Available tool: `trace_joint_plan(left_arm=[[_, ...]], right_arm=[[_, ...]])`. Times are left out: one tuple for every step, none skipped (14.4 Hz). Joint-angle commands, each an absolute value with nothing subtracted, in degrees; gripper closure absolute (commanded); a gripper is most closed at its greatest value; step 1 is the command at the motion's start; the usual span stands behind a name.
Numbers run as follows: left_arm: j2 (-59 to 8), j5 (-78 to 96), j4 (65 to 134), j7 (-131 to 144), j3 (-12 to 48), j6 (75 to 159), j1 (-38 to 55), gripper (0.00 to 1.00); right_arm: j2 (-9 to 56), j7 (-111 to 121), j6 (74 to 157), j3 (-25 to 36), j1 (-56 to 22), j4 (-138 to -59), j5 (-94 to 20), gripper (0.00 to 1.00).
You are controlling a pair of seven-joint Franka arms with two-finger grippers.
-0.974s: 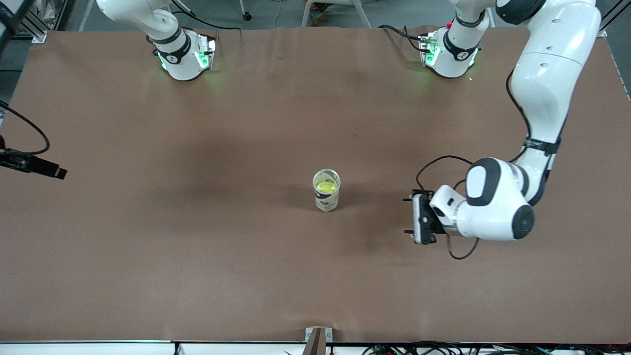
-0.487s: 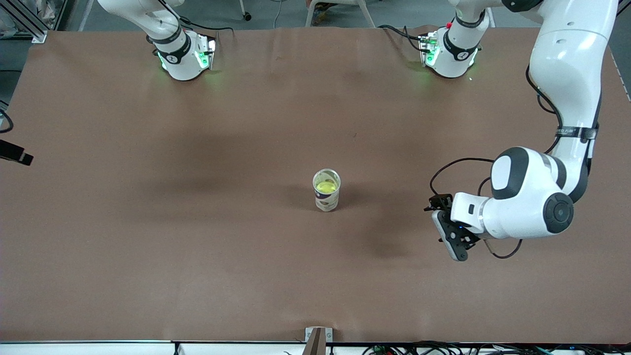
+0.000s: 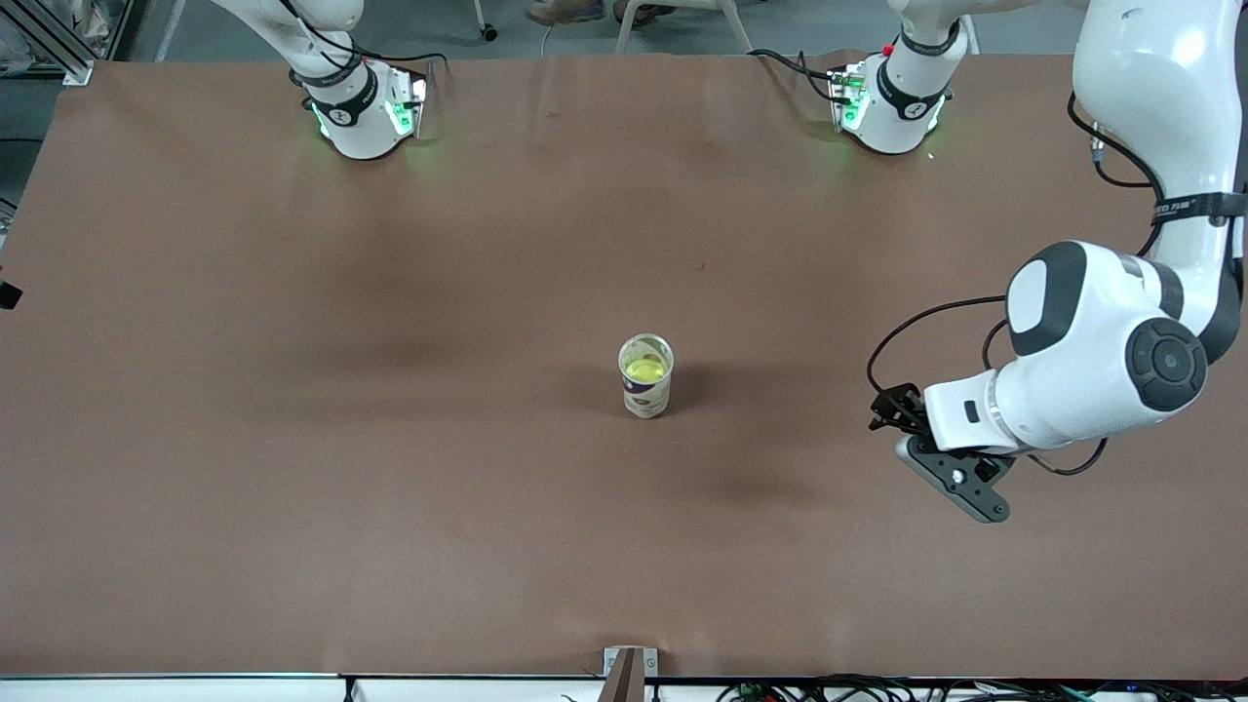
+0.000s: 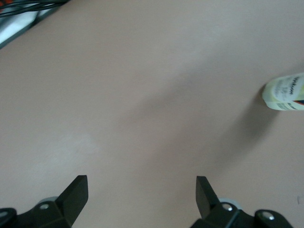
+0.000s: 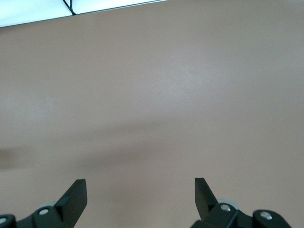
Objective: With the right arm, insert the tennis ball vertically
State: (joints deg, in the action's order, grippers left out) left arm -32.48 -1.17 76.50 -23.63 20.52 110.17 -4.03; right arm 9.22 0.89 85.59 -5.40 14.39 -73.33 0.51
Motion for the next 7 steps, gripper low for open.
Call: trace_joint_plan(left_arm=[[-29.8,-2.5,76.9,-17.7,19.0,108.4,-3.7,0.00],[-29.1,-2.5,77.0,-14.9,18.9,108.4,-3.7,0.00],[-28.8,-2.5,77.0,-11.6,18.9,107.6,-3.6,0.00],[-27.9,-2.5,77.0,-8.7,18.9,106.4,-3.6,0.00],[-26.5,-2.5,77.0,-5.0,18.9,106.0,-3.6,0.00],[-24.6,-2.6,77.3,-1.6,18.9,105.0,-3.5,0.00],[-23.1,-2.5,77.2,1.1,18.9,102.8,-3.4,0.00]], right_arm=[[6.7,0.9,87.7,4.9,4.0,-77.2,1.7,0.00],[6.5,0.9,87.8,5.4,3.5,-77.7,1.7,0.00],[5.6,1.0,88.7,5.4,3.5,-78.8,1.6,0.00],[4.5,1.0,90.1,5.4,3.4,-80.9,1.6,0.00],[2.7,1.0,92.3,5.4,3.4,-83.9,1.6,0.00],[0.4,1.0,94.2,5.3,3.3,-87.4,1.6,0.00],[-0.5,1.0,94.7,5.3,3.3,-88.9,1.6,0.00]])
